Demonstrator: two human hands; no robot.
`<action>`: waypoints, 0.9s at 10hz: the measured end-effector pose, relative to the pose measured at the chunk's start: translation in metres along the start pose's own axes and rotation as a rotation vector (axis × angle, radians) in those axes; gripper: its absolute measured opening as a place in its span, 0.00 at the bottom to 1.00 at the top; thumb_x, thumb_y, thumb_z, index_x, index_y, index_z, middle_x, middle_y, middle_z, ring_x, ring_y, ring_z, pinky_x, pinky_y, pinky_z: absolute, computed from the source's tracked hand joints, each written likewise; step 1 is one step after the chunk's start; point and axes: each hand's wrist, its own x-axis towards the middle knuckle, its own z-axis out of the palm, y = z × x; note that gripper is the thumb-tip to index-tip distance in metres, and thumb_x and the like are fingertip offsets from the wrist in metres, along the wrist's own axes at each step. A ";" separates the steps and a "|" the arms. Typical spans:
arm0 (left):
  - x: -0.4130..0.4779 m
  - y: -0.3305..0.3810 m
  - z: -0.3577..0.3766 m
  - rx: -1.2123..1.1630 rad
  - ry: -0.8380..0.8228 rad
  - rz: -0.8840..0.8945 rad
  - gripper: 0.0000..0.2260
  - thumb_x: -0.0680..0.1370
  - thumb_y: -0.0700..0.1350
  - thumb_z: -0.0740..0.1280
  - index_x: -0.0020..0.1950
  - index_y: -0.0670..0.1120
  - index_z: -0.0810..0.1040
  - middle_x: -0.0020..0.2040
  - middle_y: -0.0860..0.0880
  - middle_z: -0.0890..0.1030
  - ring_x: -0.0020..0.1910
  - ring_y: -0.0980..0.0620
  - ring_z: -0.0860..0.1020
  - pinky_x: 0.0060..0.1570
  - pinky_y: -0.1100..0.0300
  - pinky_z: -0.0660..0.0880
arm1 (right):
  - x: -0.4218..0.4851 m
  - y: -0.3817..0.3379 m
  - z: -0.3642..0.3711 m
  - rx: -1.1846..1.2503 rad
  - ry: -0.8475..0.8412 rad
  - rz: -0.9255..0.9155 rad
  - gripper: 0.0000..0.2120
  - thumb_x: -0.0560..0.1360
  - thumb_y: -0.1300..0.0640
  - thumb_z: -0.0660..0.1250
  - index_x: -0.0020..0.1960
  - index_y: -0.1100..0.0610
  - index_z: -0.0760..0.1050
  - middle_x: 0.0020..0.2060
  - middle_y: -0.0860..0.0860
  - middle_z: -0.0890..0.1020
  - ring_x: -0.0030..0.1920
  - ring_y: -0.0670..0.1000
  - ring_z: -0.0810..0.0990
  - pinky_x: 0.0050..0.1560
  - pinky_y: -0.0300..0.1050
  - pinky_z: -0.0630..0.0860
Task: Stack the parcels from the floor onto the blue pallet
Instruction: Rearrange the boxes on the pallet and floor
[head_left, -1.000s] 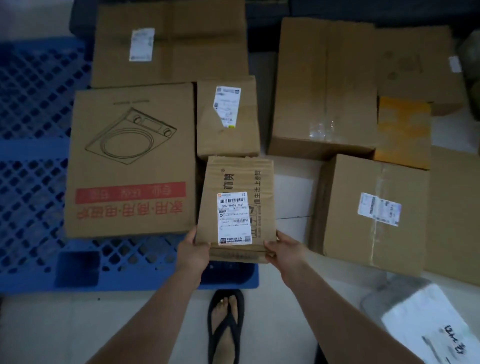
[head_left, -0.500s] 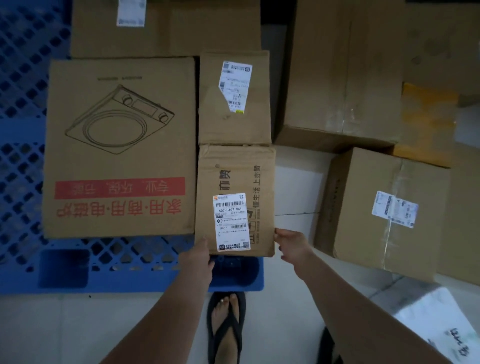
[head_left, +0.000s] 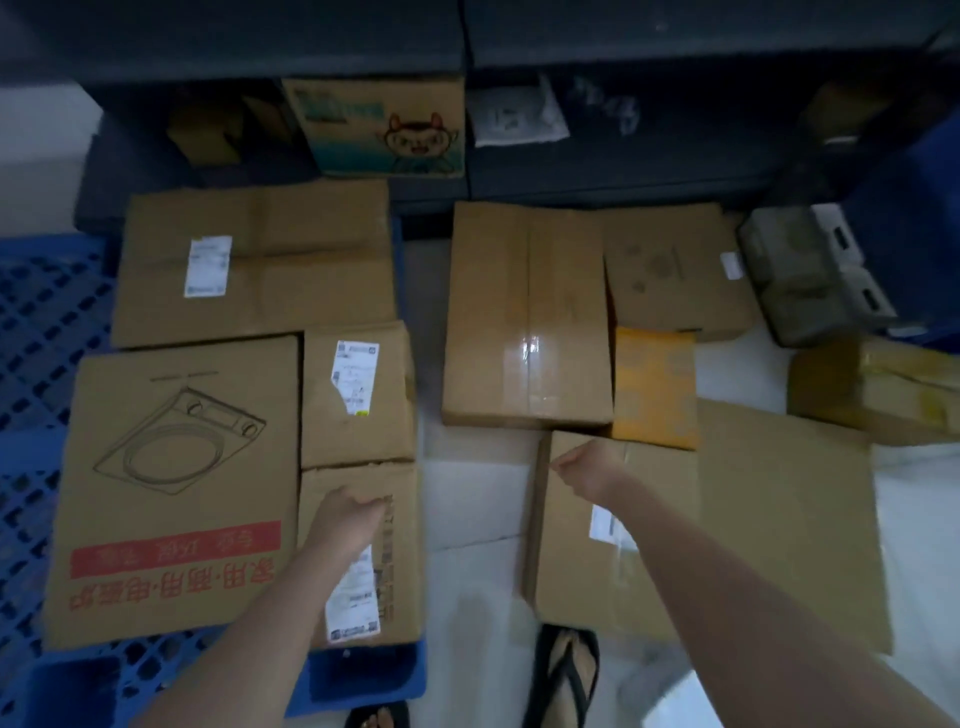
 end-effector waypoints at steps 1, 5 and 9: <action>0.009 0.067 0.013 -0.036 0.042 0.167 0.03 0.77 0.41 0.64 0.44 0.44 0.75 0.37 0.50 0.75 0.38 0.50 0.73 0.32 0.63 0.64 | 0.033 0.010 -0.065 0.071 0.083 -0.006 0.12 0.74 0.59 0.64 0.54 0.60 0.81 0.42 0.53 0.79 0.43 0.52 0.76 0.49 0.46 0.75; 0.216 0.150 0.183 0.015 0.078 0.224 0.32 0.74 0.53 0.68 0.71 0.39 0.63 0.69 0.39 0.70 0.67 0.40 0.70 0.66 0.52 0.67 | 0.266 0.084 -0.059 0.599 0.285 0.215 0.20 0.79 0.48 0.60 0.61 0.62 0.72 0.45 0.56 0.75 0.48 0.58 0.75 0.50 0.54 0.78; 0.299 0.140 0.197 -0.381 -0.158 -0.021 0.34 0.62 0.41 0.79 0.63 0.51 0.66 0.50 0.47 0.76 0.45 0.47 0.75 0.35 0.56 0.73 | 0.351 0.108 -0.060 0.366 0.209 0.189 0.31 0.69 0.35 0.66 0.62 0.57 0.75 0.58 0.55 0.77 0.55 0.57 0.74 0.56 0.48 0.71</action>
